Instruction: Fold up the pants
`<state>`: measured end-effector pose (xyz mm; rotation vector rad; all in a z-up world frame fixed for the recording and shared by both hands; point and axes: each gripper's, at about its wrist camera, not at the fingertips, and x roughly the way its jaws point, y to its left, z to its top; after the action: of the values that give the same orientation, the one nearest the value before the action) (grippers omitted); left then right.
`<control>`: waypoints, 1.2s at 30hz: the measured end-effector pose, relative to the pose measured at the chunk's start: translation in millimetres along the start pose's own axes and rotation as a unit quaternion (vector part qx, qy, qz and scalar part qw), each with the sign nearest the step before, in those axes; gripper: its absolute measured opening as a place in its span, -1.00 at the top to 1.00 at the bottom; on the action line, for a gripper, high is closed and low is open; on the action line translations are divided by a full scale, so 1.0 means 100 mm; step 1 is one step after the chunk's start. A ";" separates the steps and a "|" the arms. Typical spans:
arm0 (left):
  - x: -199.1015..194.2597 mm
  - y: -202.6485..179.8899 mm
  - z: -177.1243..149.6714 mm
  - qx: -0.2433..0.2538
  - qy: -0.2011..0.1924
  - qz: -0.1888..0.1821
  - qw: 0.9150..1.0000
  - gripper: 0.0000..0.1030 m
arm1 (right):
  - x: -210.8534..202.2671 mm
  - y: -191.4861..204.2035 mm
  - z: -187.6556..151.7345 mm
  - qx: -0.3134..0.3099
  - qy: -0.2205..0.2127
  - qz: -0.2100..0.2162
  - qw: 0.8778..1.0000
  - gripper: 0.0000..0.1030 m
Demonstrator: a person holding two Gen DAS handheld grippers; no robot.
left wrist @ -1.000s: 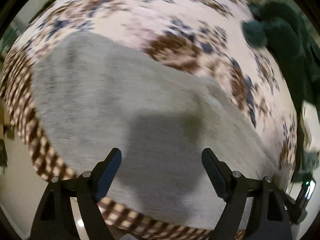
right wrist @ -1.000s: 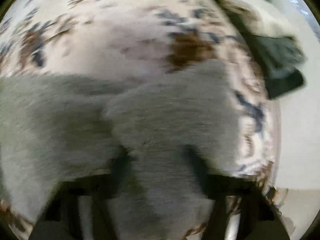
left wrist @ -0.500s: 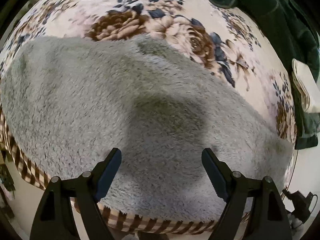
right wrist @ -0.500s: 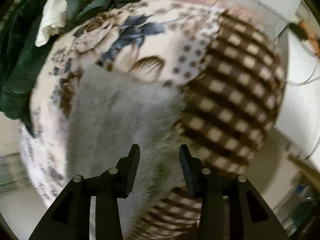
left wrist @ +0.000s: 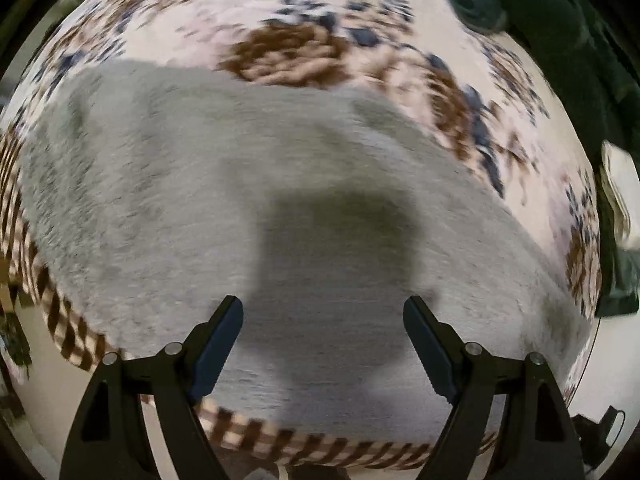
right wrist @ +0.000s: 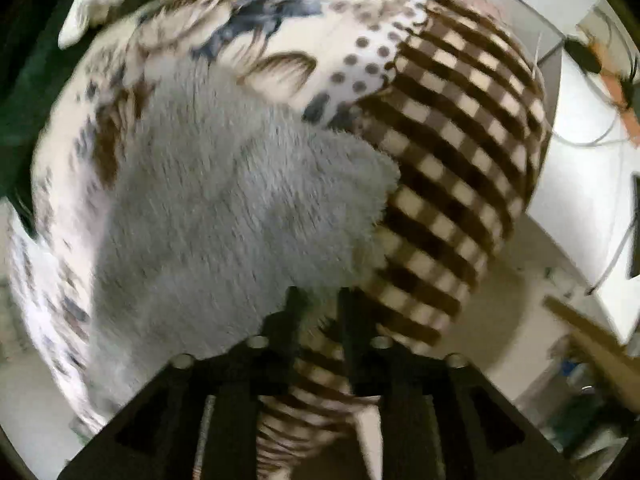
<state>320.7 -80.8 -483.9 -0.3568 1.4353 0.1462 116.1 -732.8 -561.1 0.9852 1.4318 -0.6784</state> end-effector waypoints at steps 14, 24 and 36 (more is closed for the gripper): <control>0.32 -0.03 1.01 0.004 0.015 -0.072 0.997 -0.57 | 0.69 3.76 -1.44 -0.433 0.046 -0.017 0.900 -0.13; 0.71 -0.43 1.36 0.140 0.032 -0.084 0.986 0.81 | 0.93 4.20 -1.65 -0.442 -0.034 -0.089 0.892 0.94; 0.60 -0.30 1.74 0.089 0.062 -0.135 0.985 0.71 | 0.84 4.32 -1.45 -0.401 -0.020 -0.036 0.915 0.95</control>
<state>501.9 -58.5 -522.1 -0.4140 1.4958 -0.2272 427.4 -390.0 -563.2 0.2674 1.5158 -0.1107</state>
